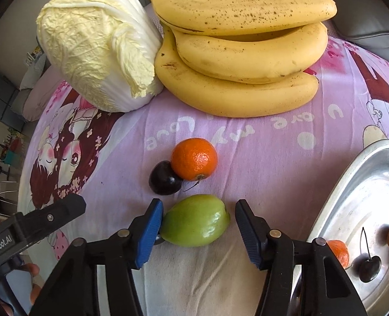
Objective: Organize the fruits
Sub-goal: 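Move the left tool toward a dark cherry while the right tool approaches the green fruit, then close the left tool on the dark cherry while the right tool straddles the green apple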
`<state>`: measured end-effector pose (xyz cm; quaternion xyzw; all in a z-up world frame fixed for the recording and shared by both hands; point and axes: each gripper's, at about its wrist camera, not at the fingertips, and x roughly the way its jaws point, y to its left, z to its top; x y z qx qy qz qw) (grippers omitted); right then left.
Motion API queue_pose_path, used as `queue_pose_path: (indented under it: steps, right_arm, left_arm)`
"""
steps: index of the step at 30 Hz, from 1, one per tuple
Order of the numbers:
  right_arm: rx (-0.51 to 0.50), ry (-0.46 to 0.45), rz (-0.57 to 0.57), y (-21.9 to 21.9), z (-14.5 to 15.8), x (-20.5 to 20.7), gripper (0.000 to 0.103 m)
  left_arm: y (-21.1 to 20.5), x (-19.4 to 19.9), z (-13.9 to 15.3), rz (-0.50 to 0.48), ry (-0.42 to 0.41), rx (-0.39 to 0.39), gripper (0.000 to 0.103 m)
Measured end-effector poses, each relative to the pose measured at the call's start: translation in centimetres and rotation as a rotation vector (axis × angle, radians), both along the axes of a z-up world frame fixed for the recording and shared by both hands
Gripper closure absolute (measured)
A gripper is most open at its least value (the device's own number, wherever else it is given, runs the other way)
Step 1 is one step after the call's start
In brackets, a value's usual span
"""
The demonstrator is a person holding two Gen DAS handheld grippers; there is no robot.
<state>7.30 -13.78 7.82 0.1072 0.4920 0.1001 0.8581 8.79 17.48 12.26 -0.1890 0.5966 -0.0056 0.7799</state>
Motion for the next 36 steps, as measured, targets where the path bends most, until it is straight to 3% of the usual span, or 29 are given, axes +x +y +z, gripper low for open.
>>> queue_pose_path:
  steps: [12,20,25,30,36]
  right_arm:
    - [-0.045,-0.002,0.015,0.4,0.1,-0.9,0.048]
    - [-0.018,0.024,0.007,-1.0,0.1,-1.5,0.049]
    - [-0.021,0.032,0.013,-1.2,0.2,-2.0,0.049]
    - [-0.013,0.037,0.015,-1.4,0.2,-2.2,0.049]
    - [-0.024,0.039,0.022,-1.4,0.2,-2.4,0.049]
  left_arm:
    - [-2.7,0.4,-0.9,-0.056,0.035,-0.056,0.018]
    - [-6.3,0.9,-1.8,-0.149,0.062,-0.097,0.028]
    - [-8.4,1.1,-2.4,-0.193,0.077,-0.117,0.042]
    - [-10.3,1.5,-3.2,-0.199,0.088,-0.144,0.047]
    - [-11.7,1.7,-4.0,-0.212,0.097,-0.183,0.060]
